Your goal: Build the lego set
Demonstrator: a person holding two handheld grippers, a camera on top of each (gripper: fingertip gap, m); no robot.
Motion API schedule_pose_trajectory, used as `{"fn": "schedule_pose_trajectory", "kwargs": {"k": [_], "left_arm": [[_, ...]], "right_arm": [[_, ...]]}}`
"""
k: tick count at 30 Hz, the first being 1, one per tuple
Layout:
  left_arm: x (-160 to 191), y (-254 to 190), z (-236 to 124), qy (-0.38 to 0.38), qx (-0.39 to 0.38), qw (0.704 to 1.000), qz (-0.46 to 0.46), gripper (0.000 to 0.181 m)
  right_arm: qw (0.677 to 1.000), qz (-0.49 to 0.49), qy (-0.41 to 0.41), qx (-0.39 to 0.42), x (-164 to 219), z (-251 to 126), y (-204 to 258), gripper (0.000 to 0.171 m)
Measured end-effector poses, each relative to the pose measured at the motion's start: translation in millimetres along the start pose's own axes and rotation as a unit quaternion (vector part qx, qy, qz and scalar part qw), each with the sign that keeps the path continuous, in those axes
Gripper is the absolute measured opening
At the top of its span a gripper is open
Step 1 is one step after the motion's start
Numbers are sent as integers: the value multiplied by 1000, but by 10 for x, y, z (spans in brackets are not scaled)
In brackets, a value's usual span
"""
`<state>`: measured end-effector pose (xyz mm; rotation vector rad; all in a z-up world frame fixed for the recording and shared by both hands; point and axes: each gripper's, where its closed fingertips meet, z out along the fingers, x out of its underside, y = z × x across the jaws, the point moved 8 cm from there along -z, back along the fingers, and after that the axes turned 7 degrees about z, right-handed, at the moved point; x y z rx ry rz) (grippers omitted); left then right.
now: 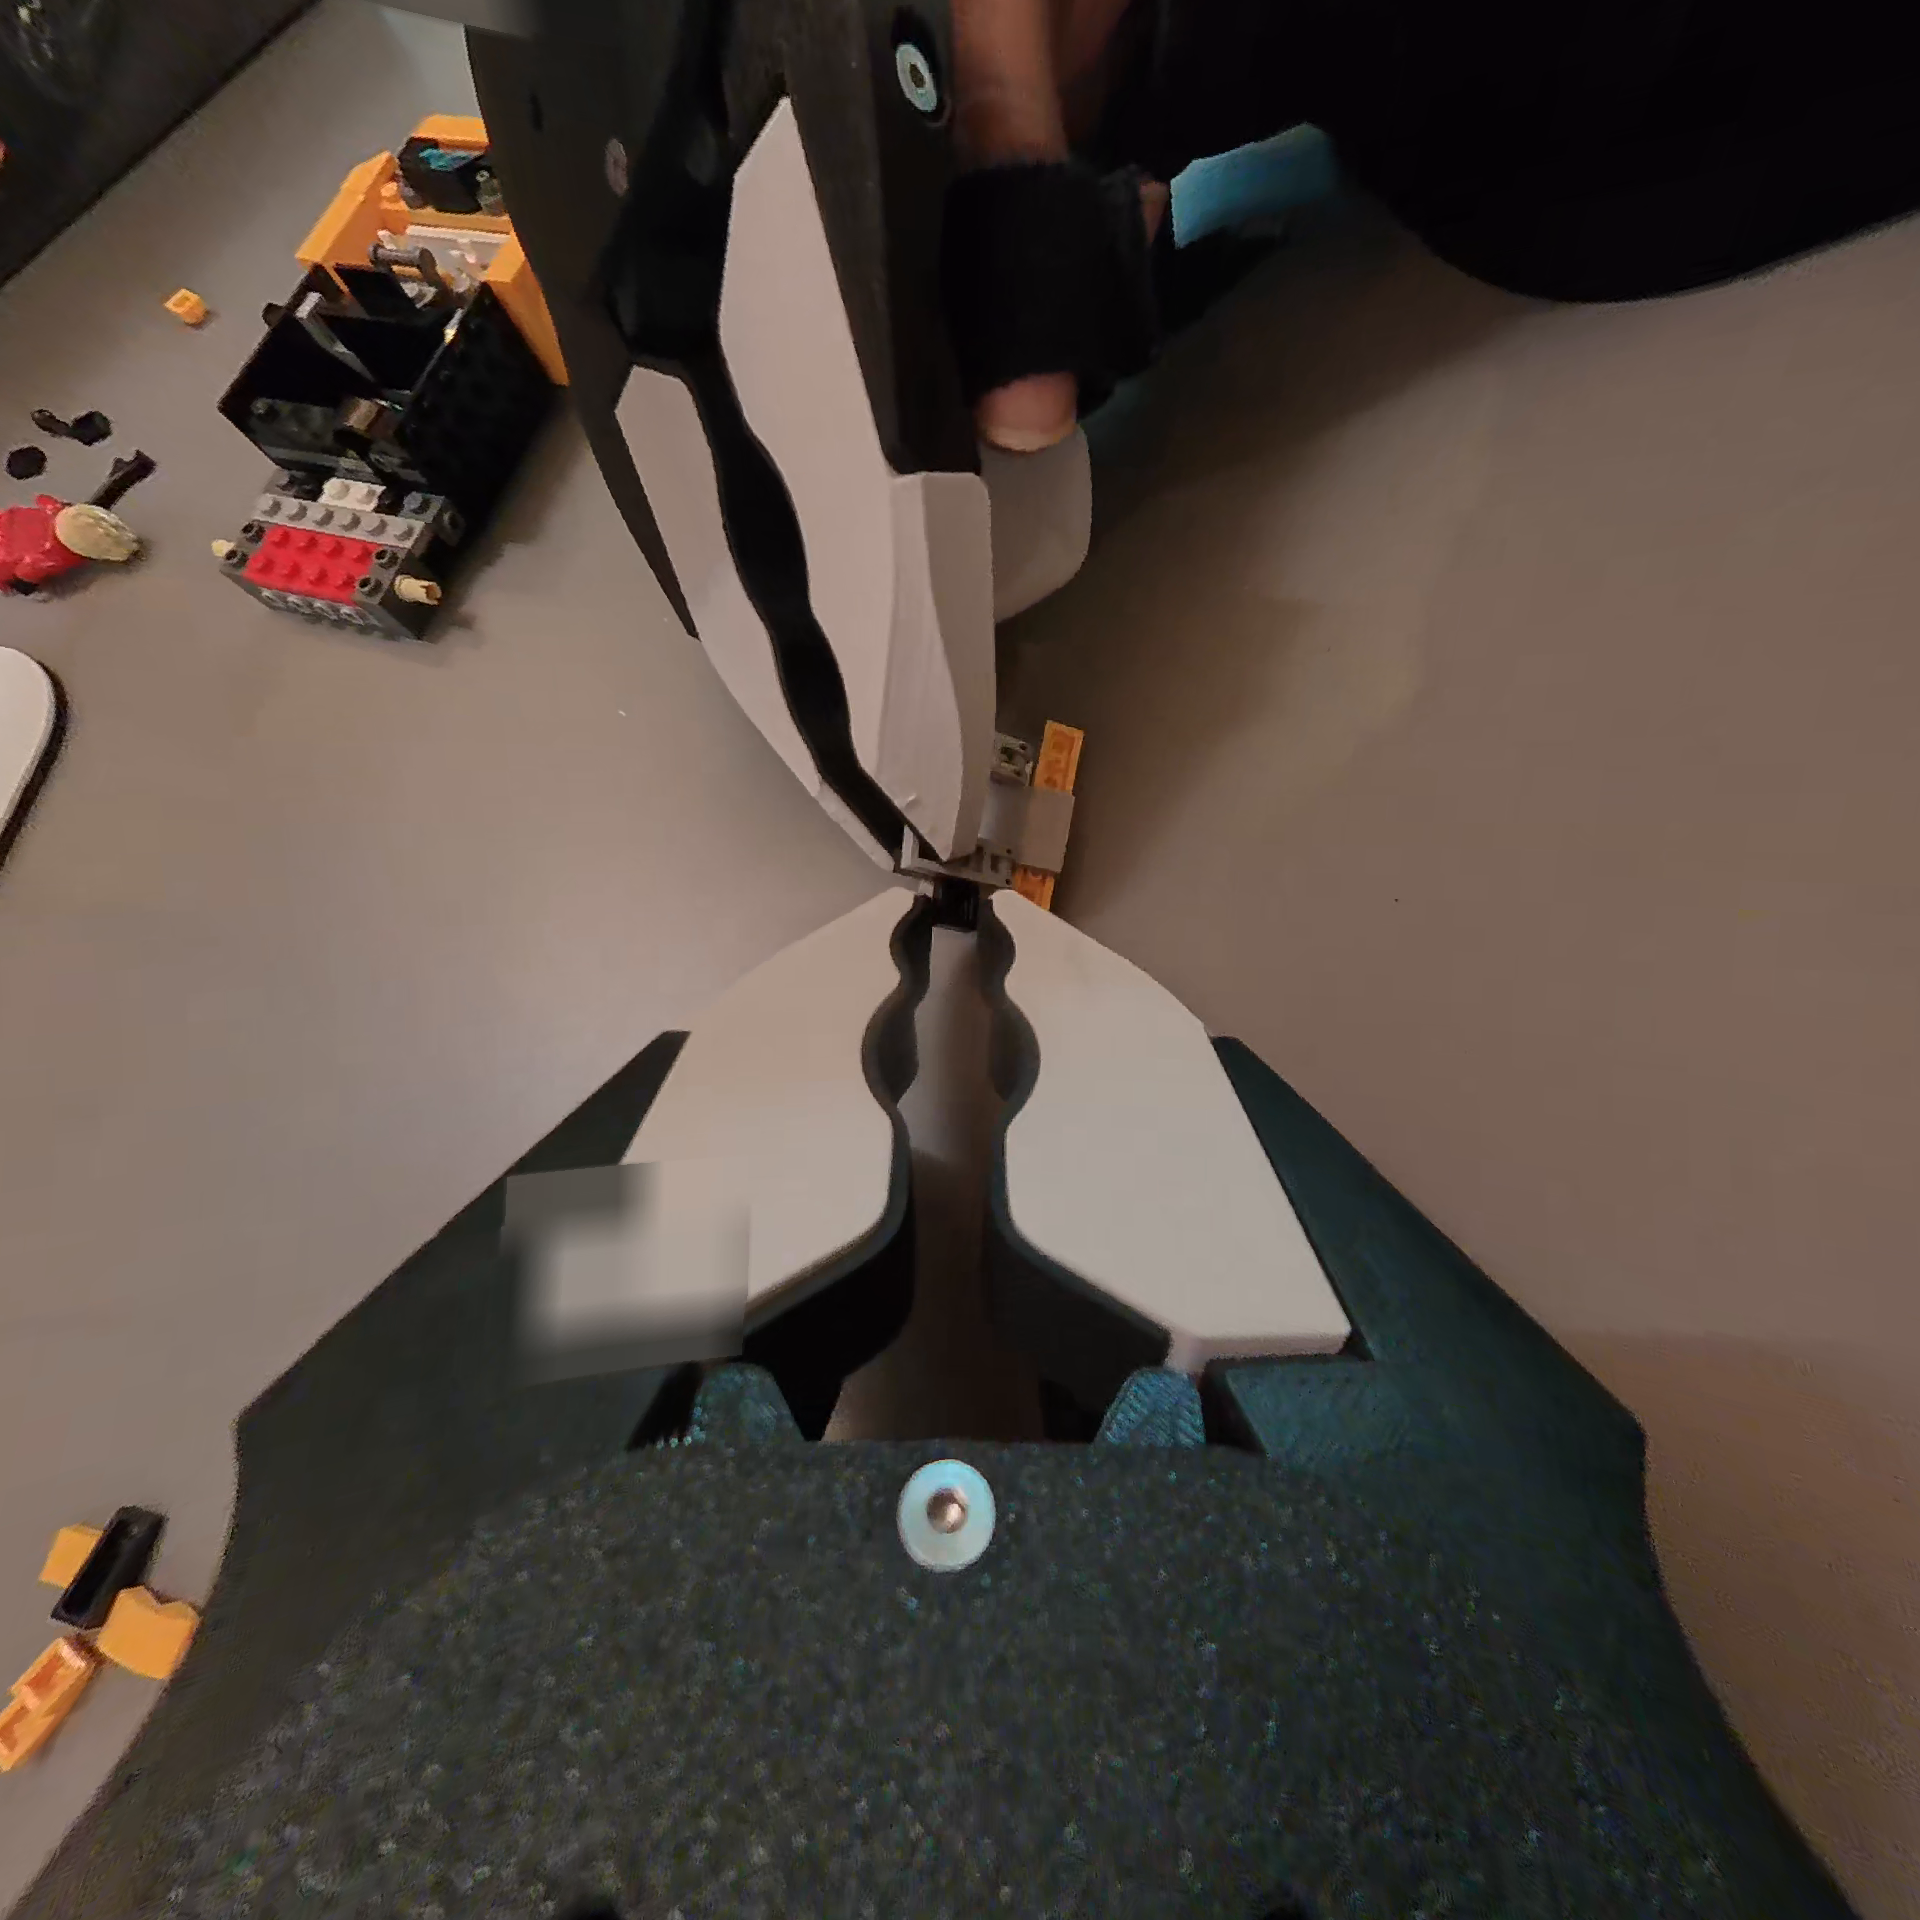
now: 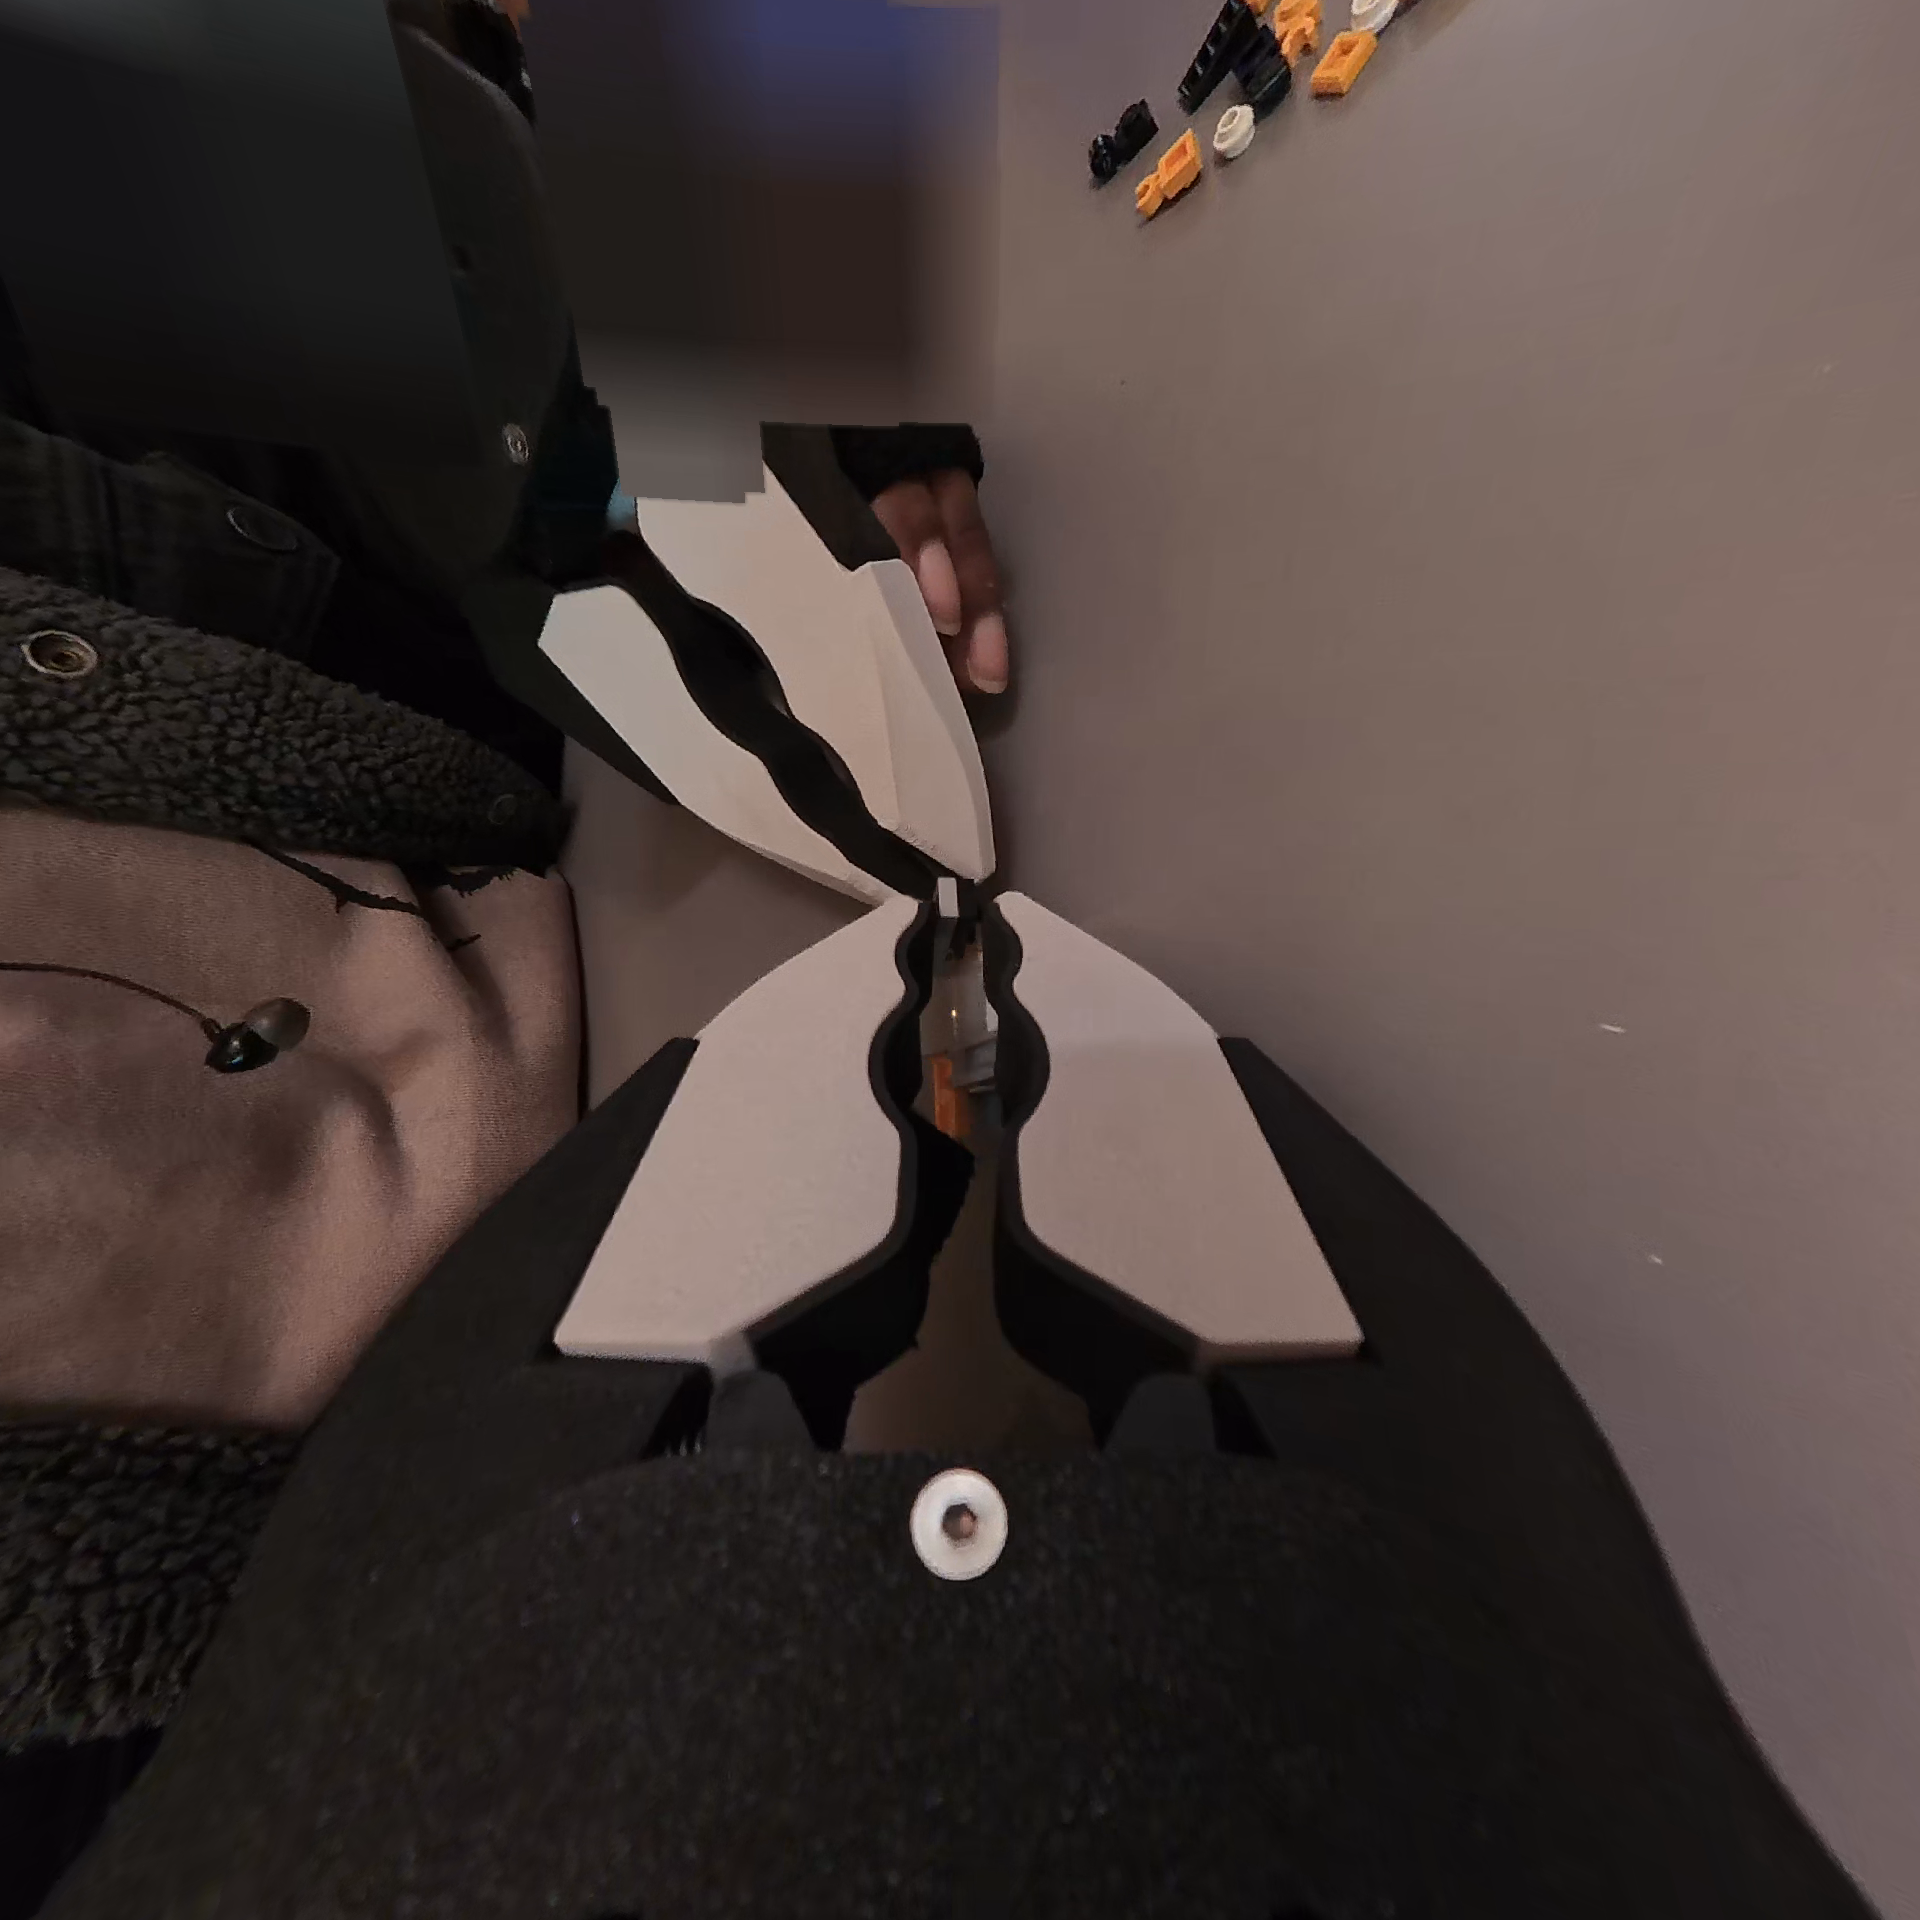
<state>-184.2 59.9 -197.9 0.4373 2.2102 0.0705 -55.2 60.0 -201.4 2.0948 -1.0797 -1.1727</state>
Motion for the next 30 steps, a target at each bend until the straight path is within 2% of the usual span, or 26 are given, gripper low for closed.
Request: {"fn": "schedule_pose_trajectory", "kwargs": {"k": [13,22,30], "left_arm": [[-5,104,-3,13,70,994,-83,7],[-24,213,11,26,115,990,-76,7],[-45,327,54,38,165,984,-53,8]], "right_arm": [[1000,-24,5,18,-25,3,-7,14],[999,-19,-3,26,-64,-100,-48,15],[998,-18,52,-20,-126,-104,-91,24]]}}
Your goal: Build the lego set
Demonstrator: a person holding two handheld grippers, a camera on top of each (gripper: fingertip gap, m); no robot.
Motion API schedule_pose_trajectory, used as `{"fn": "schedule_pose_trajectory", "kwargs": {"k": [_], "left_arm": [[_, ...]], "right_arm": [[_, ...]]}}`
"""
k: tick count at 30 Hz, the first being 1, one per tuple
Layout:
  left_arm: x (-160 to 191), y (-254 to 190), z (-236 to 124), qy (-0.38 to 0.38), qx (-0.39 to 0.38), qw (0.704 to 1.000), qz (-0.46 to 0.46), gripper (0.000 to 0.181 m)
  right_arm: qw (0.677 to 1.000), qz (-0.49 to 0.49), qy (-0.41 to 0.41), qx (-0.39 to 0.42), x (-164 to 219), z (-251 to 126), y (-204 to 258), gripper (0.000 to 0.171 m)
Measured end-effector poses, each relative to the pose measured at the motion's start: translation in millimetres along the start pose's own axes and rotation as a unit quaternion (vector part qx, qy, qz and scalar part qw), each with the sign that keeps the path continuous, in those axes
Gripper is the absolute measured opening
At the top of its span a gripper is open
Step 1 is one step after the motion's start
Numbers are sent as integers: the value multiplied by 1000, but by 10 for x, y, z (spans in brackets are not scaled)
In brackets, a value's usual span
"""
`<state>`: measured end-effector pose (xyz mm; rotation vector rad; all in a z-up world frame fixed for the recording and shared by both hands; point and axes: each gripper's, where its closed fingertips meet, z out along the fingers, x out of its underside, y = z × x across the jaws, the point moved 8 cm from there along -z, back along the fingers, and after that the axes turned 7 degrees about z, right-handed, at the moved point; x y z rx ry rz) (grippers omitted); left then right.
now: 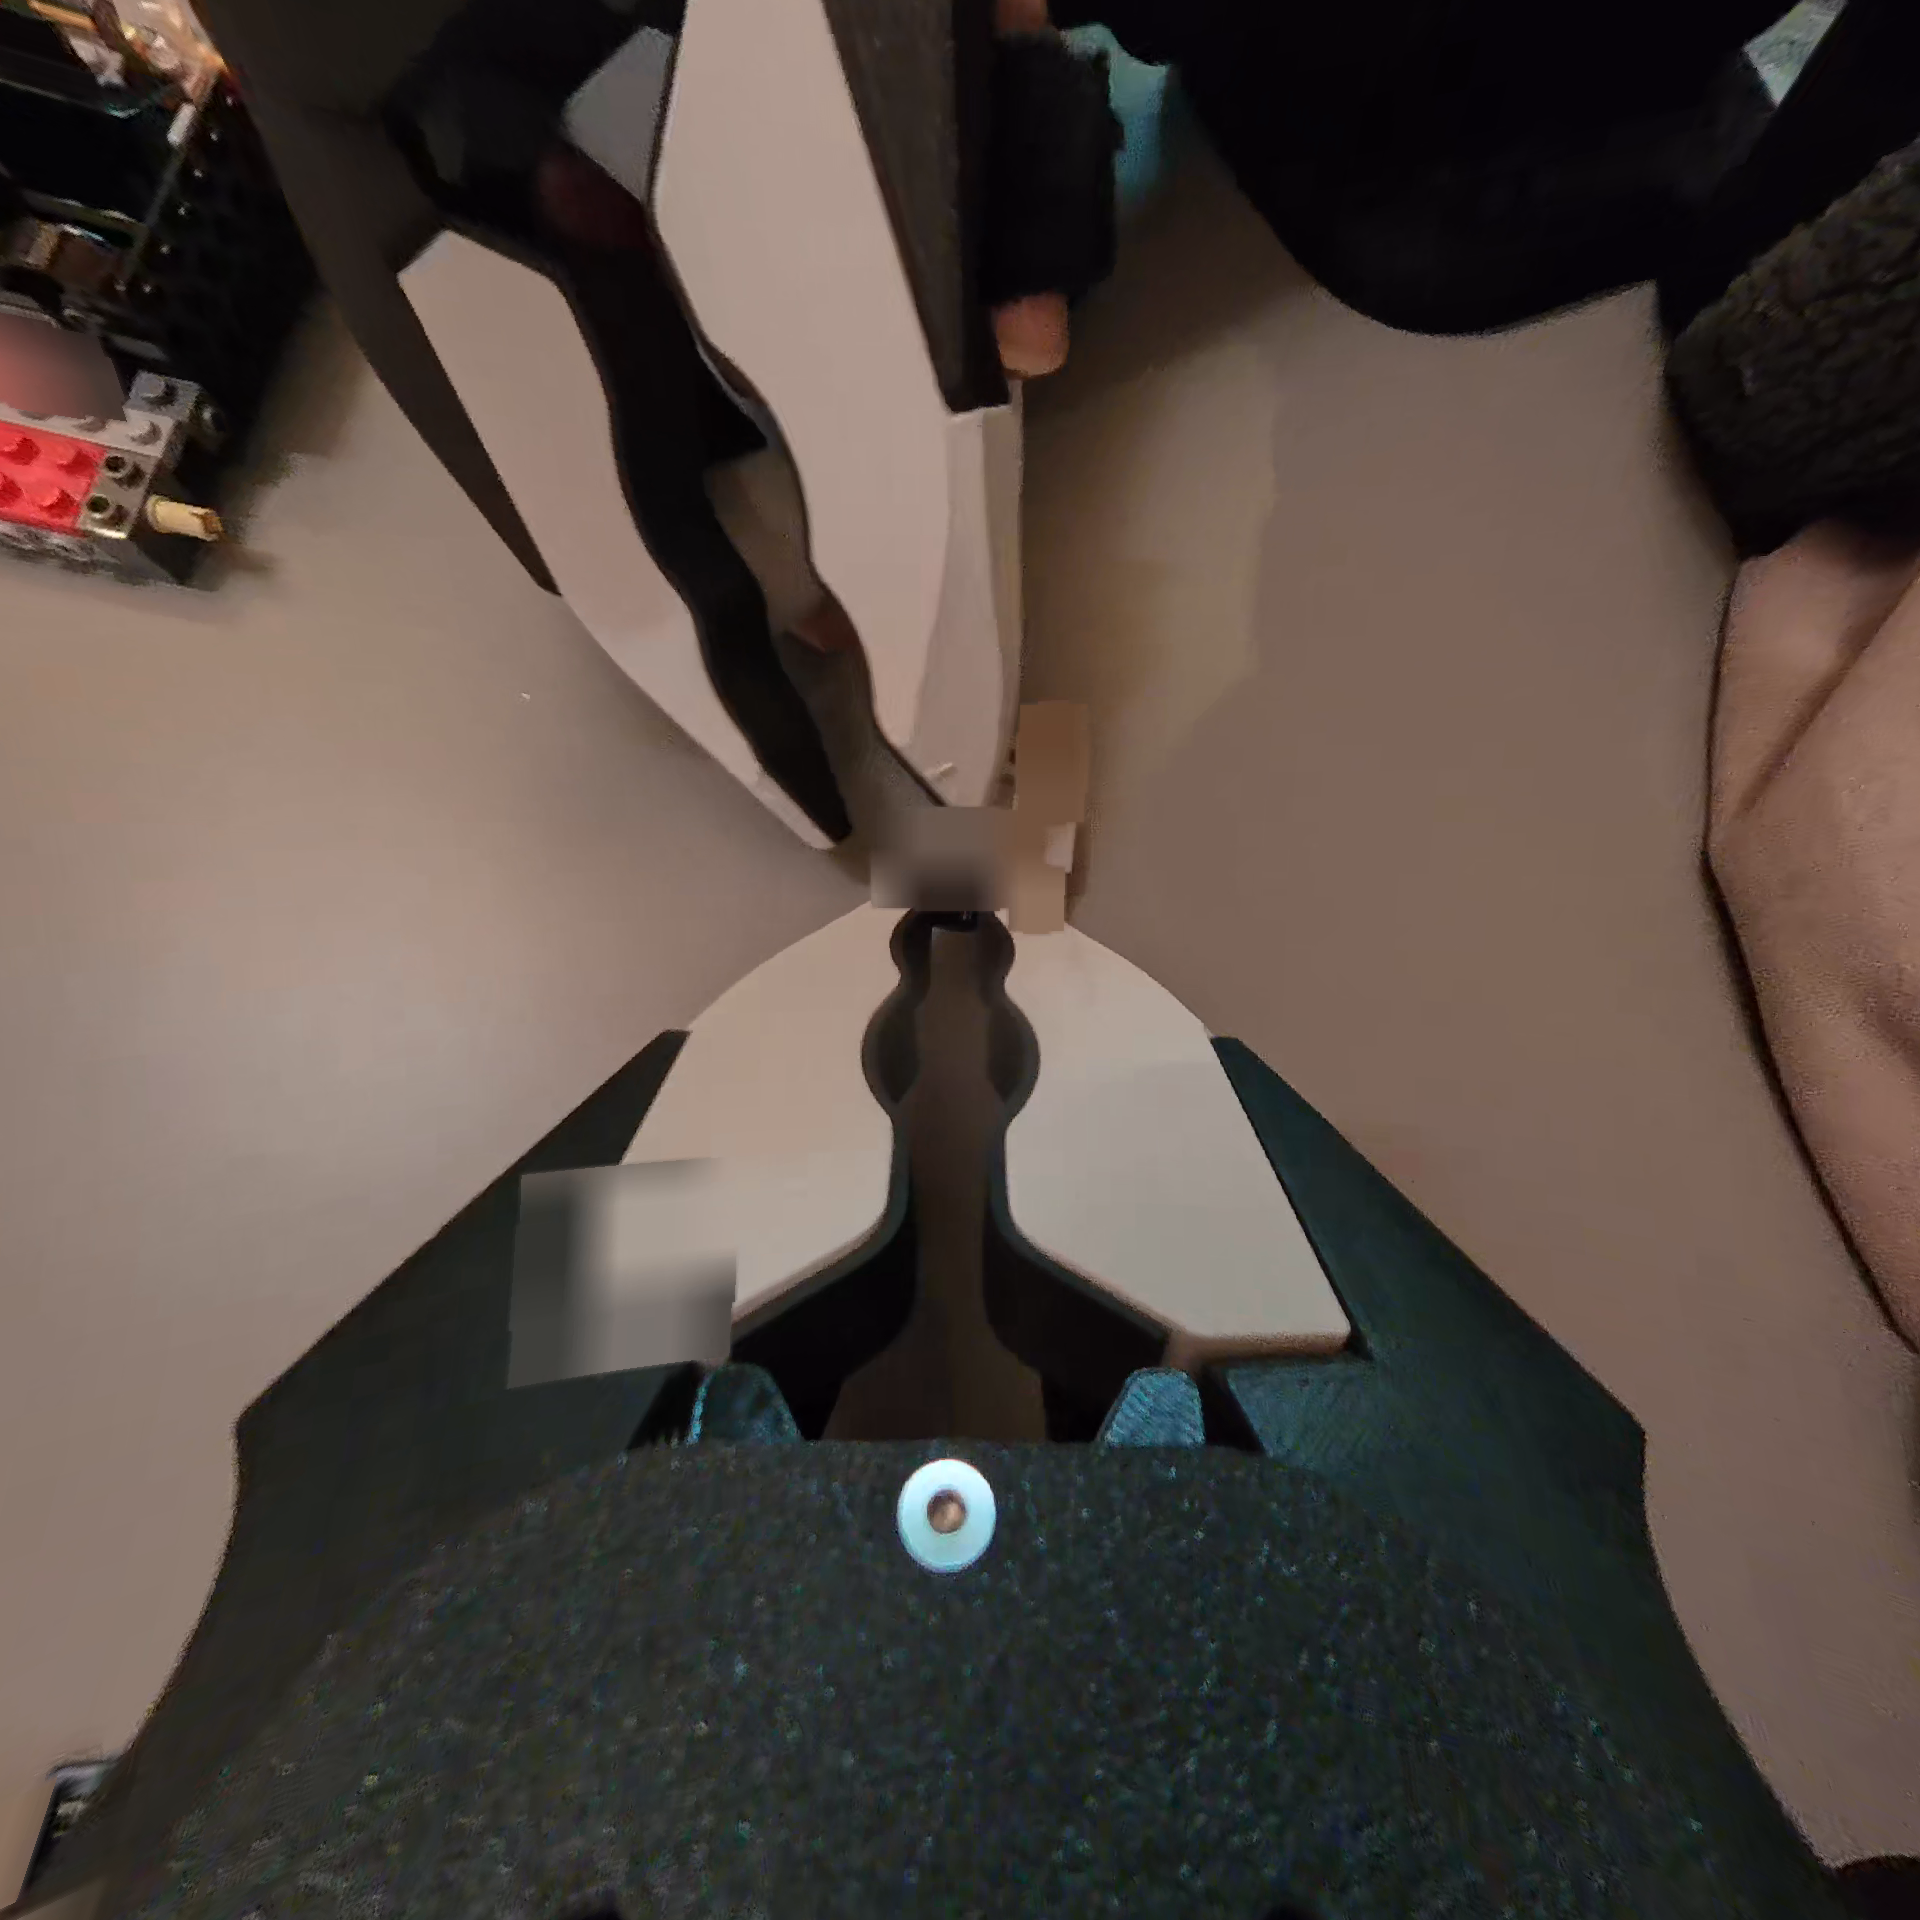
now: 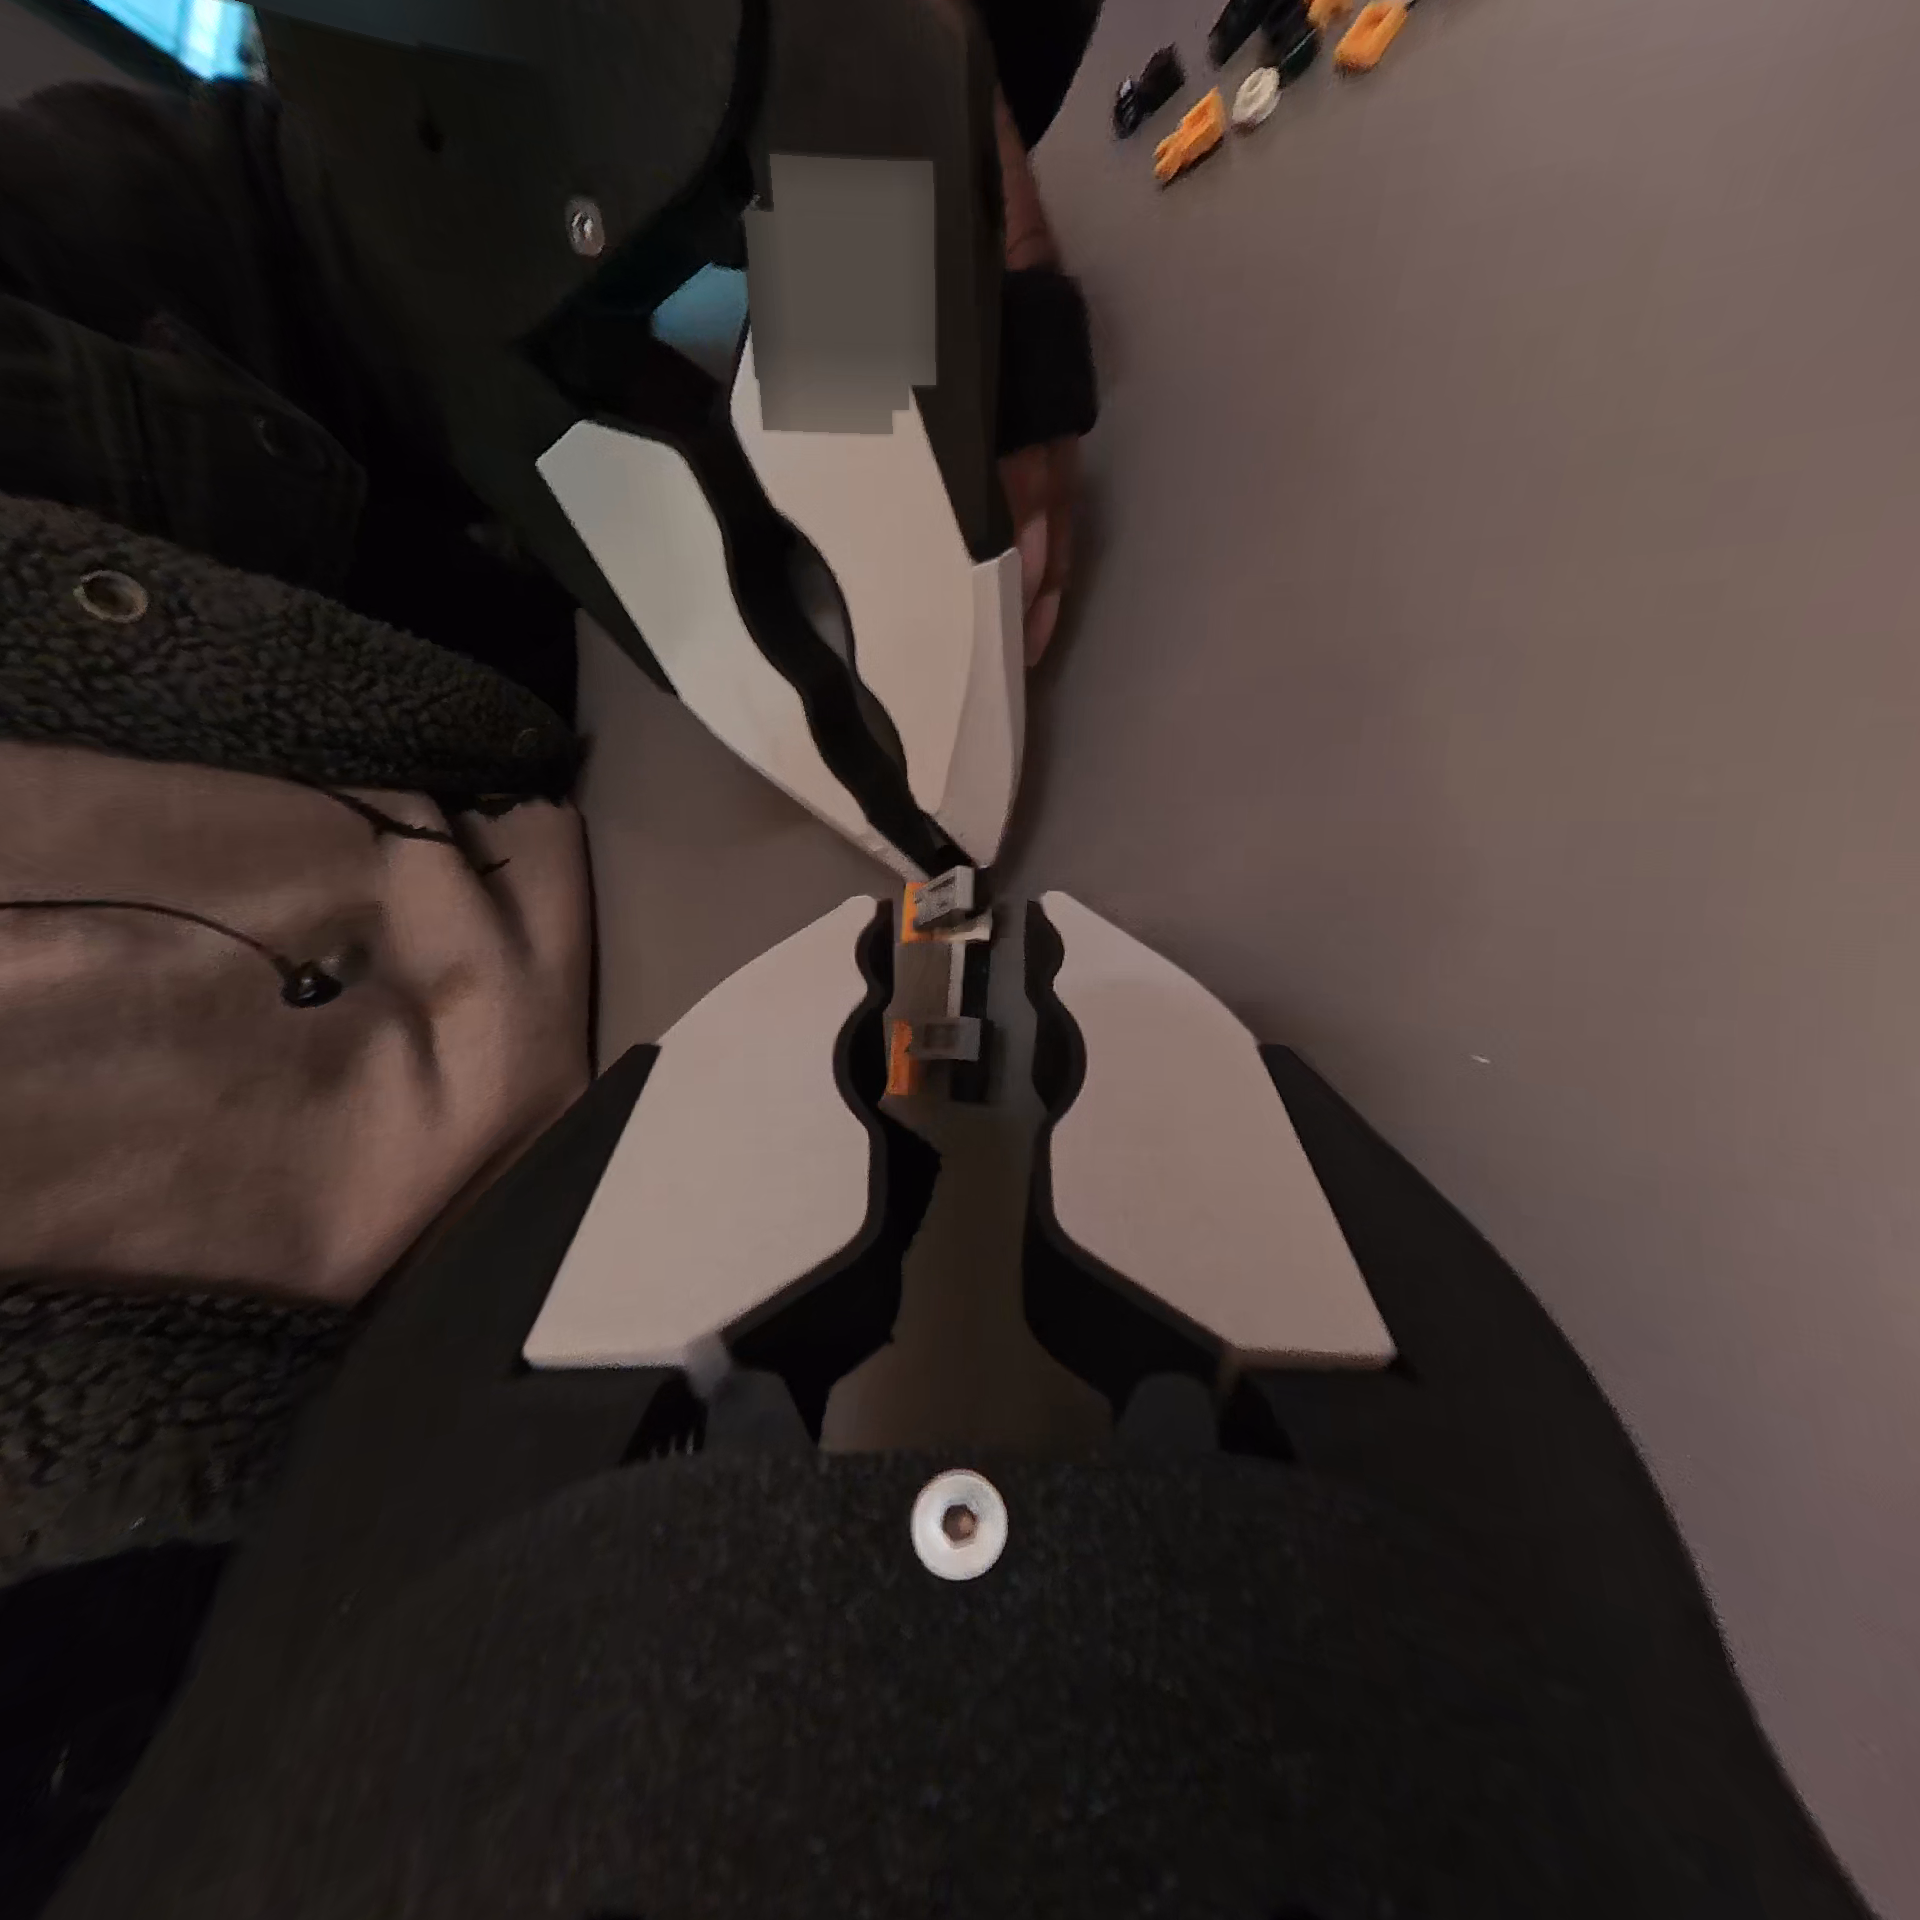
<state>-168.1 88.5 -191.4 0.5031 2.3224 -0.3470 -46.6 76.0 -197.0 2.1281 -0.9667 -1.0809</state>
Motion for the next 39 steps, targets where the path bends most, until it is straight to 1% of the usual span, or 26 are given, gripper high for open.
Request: {"fn": "schedule_pose_trajectory", "kwargs": {"k": [4,10,17,23,30,36,39], "left_arm": [[23,13,4,4,9,1000,-2,8],[14,-9,31,11,11,1000,2,7],[22,-14,44,11,12,1000,1,8],[25,-42,58,11,11,1000,3,8],[14,-114,59,7,13,1000,0,7],[12,-170,58,10,9,1000,1,7],[16,-185,50,6,4,1000,-3,12]], "right_arm": [[999,-4,39,-36,-19,37,-24,23],[991,-1,121,-52,-92,94,-54,22],[977,12,210,-42,-171,207,-59,20],[966,28,253,-46,-189,287,-42,15],[965,29,250,-68,-131,310,-14,11],[972,28,217,-81,-77,270,23,10],[977,16,195,-84,-31,243,61,10]]}}
